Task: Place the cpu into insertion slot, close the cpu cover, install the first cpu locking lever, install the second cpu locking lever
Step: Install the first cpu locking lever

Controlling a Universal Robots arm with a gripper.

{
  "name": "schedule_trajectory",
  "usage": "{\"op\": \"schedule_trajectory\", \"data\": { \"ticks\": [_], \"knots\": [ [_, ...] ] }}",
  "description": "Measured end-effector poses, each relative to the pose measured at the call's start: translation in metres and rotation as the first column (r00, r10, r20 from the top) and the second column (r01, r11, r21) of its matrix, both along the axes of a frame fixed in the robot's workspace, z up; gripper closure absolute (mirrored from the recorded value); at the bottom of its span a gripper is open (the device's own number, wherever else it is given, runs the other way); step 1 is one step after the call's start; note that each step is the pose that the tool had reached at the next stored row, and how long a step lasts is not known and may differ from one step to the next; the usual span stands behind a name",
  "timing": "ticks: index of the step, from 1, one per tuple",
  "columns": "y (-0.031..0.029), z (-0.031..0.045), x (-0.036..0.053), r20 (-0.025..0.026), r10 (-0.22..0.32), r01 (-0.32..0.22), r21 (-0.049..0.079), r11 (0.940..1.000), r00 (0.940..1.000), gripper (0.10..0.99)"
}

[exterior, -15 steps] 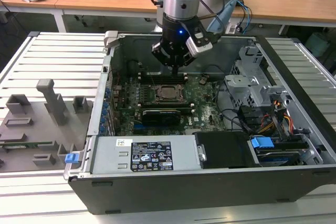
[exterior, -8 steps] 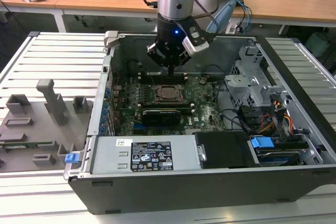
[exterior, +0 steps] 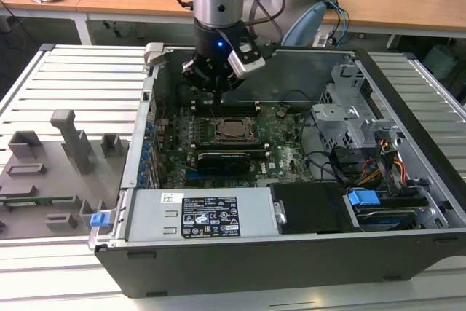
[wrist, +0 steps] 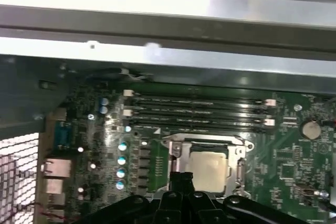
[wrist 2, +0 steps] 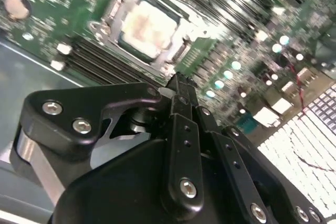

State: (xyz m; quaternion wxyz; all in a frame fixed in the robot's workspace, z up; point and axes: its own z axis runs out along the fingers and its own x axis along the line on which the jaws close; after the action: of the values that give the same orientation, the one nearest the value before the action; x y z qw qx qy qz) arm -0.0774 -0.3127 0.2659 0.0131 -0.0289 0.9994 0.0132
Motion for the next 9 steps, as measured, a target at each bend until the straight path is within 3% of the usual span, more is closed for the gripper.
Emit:
{"op": "schedule_trajectory", "data": {
  "ticks": [9],
  "knots": [
    [0.0, -0.0006, -0.0184, 0.0, 0.0, 0.0, 0.0, 1.0, 1.0, 0.98]
  ]
}}
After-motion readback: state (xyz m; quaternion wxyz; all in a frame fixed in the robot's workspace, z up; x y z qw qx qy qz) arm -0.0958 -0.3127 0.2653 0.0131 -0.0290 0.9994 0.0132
